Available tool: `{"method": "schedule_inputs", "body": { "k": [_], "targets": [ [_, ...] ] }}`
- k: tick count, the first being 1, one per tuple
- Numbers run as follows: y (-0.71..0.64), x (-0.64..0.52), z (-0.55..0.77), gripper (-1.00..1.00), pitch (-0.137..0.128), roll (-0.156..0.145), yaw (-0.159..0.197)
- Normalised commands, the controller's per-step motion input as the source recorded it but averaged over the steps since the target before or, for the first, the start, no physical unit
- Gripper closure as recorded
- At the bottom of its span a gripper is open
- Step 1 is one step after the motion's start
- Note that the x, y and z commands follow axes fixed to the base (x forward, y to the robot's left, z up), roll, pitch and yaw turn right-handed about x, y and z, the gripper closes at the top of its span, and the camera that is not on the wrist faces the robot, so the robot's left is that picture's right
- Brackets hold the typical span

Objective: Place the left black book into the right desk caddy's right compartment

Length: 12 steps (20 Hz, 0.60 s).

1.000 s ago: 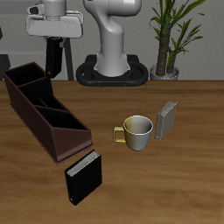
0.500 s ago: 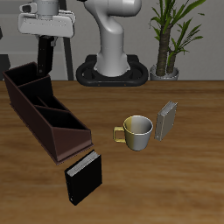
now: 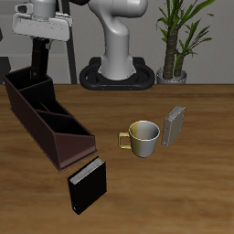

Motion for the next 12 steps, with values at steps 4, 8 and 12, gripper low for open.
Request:
{"method": "schedule_inputs", "body": {
  "k": [4, 8, 12],
  "targets": [
    [-0.14, -0.16, 0.04, 1.00, -0.024, -0.034, -0.003],
    [-0.18, -0.18, 0.02, 1.00, -0.017, -0.036, -0.009],
    [-0.32, -0.19, 0.07, 1.00, -0.037, -0.063, 0.003]
  ]
}}
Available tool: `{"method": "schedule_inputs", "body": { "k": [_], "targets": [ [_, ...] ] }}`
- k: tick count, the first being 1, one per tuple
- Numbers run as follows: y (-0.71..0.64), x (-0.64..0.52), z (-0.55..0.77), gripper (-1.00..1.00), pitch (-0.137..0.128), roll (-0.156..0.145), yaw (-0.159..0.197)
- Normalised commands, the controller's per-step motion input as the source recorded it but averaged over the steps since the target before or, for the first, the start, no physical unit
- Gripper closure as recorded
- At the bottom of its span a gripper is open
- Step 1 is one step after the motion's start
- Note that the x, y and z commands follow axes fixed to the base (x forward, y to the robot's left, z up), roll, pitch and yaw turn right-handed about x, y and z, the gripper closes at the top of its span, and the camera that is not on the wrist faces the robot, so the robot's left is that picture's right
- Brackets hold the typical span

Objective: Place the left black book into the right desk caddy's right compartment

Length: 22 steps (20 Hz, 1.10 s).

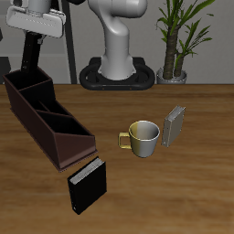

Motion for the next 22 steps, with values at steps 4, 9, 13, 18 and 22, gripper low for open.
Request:
{"method": "schedule_inputs", "body": {
  "k": [4, 9, 13, 18, 22],
  "targets": [
    [-0.18, 0.02, 0.01, 1.00, -0.013, -0.058, -0.017],
    [-0.08, 0.09, -0.10, 1.00, 0.005, -0.028, -0.005],
    [-0.05, 0.11, -0.13, 1.00, 0.007, -0.024, -0.007],
    [-0.03, 0.09, -0.15, 1.00, 0.016, -0.013, -0.006],
    [-0.10, 0.12, -0.22, 1.00, 0.035, -0.013, -0.013]
  ]
}}
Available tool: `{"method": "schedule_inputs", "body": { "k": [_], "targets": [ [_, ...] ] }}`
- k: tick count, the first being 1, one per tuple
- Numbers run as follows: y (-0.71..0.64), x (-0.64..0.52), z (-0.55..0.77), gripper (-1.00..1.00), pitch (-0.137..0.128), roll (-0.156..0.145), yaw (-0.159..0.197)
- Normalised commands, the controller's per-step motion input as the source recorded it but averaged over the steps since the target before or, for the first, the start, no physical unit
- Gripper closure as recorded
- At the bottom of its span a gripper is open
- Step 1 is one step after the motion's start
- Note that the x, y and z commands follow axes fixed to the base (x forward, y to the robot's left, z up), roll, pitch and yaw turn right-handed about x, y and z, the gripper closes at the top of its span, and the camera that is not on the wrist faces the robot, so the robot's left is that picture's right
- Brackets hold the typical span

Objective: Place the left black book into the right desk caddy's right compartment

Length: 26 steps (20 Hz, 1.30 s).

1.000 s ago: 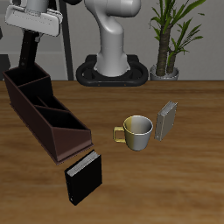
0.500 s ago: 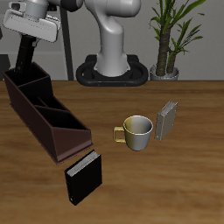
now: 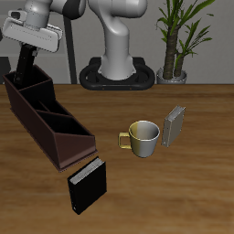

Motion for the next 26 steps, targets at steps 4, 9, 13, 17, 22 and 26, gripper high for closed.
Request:
{"method": "schedule_inputs", "body": {
  "k": [4, 9, 13, 17, 22, 26],
  "targets": [
    [0.01, 0.05, -0.09, 1.00, 0.010, 0.003, -0.015],
    [0.03, 0.06, -0.11, 1.00, 0.015, -0.004, -0.007],
    [-0.07, 0.10, -0.28, 1.00, 0.044, -0.013, -0.007],
    [-0.11, 0.10, -0.36, 1.00, 0.086, -0.024, -0.034],
    [-0.07, 0.07, -0.25, 1.00, 0.058, -0.037, 0.007],
    [-0.10, 0.11, -0.19, 1.00, 0.074, -0.043, -0.031]
  ]
}}
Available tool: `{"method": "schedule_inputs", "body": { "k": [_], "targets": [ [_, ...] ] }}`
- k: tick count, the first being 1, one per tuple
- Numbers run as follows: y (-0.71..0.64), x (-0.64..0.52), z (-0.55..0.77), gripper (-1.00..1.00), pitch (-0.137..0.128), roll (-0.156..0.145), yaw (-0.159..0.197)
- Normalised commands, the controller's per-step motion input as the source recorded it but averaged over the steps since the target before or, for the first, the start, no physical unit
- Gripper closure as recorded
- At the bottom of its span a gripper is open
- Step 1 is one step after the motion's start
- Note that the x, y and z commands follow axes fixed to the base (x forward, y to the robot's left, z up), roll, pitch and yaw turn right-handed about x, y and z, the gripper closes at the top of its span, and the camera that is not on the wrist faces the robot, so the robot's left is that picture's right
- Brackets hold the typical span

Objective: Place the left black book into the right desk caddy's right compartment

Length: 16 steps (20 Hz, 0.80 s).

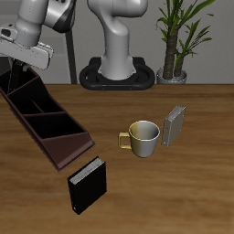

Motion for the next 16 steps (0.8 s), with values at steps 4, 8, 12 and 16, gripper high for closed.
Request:
{"method": "schedule_inputs", "body": {
  "k": [4, 8, 12, 16],
  "targets": [
    [0.00, -0.02, -0.07, -1.00, 0.038, -0.014, -0.014],
    [0.01, -0.07, 0.05, -1.00, -0.011, 0.009, -0.005],
    [0.09, -0.05, 0.10, -1.00, -0.010, 0.013, 0.008],
    [0.10, -0.02, 0.08, -1.00, -0.011, 0.016, 0.004]
  ]
}}
